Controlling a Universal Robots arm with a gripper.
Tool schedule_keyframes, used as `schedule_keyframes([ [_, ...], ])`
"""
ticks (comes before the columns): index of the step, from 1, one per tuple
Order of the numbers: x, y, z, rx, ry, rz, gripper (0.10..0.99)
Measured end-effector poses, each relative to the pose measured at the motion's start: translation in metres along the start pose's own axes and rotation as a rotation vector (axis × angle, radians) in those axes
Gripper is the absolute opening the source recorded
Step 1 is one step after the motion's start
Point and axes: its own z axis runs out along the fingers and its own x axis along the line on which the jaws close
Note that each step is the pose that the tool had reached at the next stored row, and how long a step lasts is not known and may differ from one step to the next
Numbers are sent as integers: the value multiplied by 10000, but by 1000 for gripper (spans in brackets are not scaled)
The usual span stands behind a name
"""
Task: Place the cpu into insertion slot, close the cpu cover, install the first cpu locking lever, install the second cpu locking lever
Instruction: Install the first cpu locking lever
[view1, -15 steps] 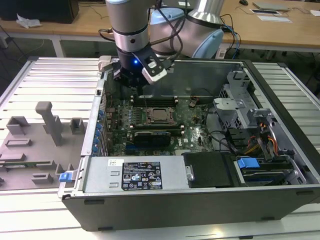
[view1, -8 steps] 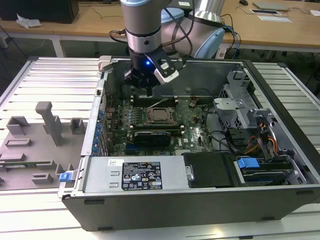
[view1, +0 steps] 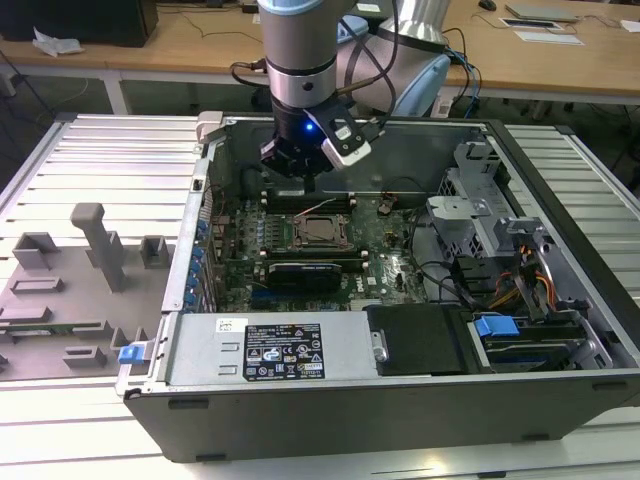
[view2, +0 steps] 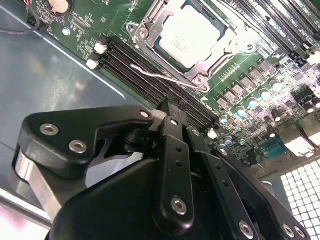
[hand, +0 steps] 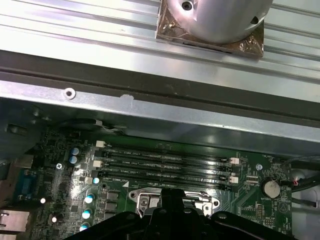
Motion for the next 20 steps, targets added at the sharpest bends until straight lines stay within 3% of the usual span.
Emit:
schedule_keyframes([
  [2,0,-1,3,2,-21,-6,106],
  [3,1,-1,7,14,-79,-20,106],
  [6,9,-3,16,70,-336,-78,106],
  [7,11,-3,21,99,-470,-110,106],
  [10,16,-7,39,148,-763,-173,106],
  [11,17,-9,46,157,-828,-187,106],
  [20,32,-26,136,211,-1283,-283,106],
])
